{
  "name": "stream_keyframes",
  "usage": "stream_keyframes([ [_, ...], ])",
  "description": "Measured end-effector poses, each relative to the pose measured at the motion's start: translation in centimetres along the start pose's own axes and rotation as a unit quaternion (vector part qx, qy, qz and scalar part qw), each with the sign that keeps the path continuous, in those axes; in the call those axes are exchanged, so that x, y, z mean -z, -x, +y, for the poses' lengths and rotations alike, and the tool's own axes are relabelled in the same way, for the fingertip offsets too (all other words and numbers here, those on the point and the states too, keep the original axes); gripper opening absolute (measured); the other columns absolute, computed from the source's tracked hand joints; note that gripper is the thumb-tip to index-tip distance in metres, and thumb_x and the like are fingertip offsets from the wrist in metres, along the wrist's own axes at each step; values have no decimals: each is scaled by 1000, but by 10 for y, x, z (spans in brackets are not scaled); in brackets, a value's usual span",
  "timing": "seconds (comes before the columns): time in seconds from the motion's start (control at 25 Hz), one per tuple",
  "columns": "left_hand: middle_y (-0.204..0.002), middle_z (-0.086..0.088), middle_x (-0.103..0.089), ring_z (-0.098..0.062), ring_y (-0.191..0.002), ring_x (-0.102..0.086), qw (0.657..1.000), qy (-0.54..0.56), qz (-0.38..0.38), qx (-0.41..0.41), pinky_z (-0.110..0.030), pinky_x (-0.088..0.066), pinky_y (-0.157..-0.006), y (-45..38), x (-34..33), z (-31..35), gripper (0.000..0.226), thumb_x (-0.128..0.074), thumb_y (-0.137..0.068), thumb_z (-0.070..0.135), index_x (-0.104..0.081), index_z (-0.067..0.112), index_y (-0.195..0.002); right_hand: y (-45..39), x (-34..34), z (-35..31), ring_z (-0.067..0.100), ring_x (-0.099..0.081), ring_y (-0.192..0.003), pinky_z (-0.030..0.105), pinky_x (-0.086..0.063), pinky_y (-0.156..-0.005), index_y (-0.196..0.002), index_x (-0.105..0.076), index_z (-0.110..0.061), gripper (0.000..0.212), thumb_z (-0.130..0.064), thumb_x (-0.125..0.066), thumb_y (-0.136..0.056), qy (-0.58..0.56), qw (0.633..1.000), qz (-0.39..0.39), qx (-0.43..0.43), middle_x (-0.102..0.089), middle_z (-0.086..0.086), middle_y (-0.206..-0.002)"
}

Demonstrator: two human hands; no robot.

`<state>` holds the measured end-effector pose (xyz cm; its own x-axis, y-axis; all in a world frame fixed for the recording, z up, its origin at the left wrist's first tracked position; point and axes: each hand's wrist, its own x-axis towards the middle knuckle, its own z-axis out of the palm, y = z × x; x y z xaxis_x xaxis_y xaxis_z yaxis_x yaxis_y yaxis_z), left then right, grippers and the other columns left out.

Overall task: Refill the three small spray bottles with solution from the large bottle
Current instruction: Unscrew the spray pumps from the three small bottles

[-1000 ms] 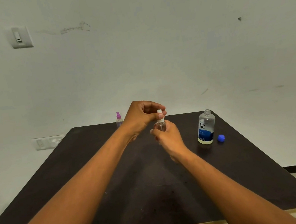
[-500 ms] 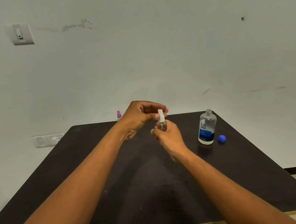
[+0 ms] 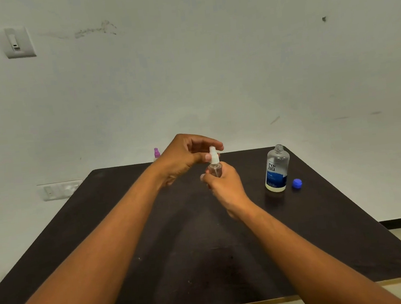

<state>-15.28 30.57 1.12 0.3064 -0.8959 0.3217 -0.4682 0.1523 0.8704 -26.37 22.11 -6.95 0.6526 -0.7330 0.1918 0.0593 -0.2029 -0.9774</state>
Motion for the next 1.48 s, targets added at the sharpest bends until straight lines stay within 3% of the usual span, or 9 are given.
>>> stream_keyframes([
  [0.24,-88,6,-76,-9,-85,-74,991,-86,99,-10,-18,-55,-73,-5,-12,-2,19,-82,-85,12,-78,16,-103,0,-2,7,13,-57,-72,28,-50,-67,-96,-60,-19,8,-17,-68,-94,15,1000,-5,5,-61,3,-84],
  [0.52,-94,-16,-75,-26,-89,-75,972,-38,229,-41,-34,-63,-85,-23,6,12,22,-83,-84,15,-78,13,-105,-8,4,14,10,-63,-80,28,-54,-73,-97,-63,-24,8,-25,-69,-92,32,999,-2,-1,-67,-3,-90],
  [0.84,-101,-27,-74,-35,-92,-77,969,74,232,38,-37,-64,-80,-33,34,-3,38,-83,-84,12,-65,-2,-114,-21,11,29,18,-66,-96,31,-53,-82,-102,-62,-24,7,-21,-61,-96,24,999,-31,-29,-67,2,-100],
  [1.04,-99,-25,-75,-36,-91,-77,971,82,211,81,-39,-64,-80,-38,33,-40,33,-84,-83,12,-67,-2,-108,-42,22,43,15,-67,-99,24,-54,-77,-108,-58,-31,16,-27,-68,-96,42,998,-34,-19,-67,-3,-108],
  [1.2,-100,-22,-76,-32,-89,-77,972,62,191,118,-42,-64,-83,-45,23,-72,27,-83,-85,12,-70,0,-105,-62,35,58,15,-67,-106,29,-58,-84,-119,-61,-23,25,-23,-70,-96,45,999,-14,-16,-67,1,-117],
  [1.48,-92,-15,-77,-25,-86,-78,970,4,187,157,-32,-65,-75,-61,-4,-123,15,-79,-87,11,-71,4,-99,-90,56,81,11,-64,-103,6,-47,-58,-128,-65,-15,37,-22,-74,-93,129,992,-10,-9,-65,-3,-115],
])
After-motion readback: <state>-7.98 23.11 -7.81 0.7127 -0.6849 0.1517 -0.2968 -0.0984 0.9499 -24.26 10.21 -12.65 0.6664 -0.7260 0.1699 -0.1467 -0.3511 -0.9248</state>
